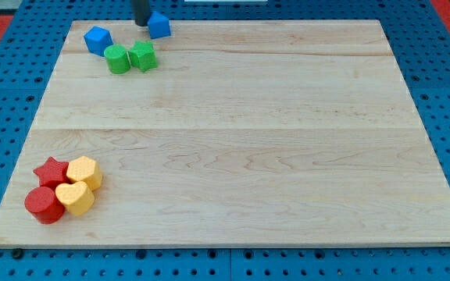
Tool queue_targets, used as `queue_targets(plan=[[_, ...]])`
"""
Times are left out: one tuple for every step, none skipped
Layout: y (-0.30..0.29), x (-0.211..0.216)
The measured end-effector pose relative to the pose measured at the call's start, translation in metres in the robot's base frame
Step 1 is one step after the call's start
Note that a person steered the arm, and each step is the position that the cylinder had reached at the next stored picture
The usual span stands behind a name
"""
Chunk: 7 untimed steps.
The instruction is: Push the green circle a bit down
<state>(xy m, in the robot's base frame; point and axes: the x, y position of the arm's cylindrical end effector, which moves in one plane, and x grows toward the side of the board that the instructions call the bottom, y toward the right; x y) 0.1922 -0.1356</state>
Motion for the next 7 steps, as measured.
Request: queue_targets(plan=[[0.049,0.004],[0.107,0.039],[0.125,0.053],[0.101,0.035],[0.058,0.028],[0.030,0.030],[-0.002,0.038]])
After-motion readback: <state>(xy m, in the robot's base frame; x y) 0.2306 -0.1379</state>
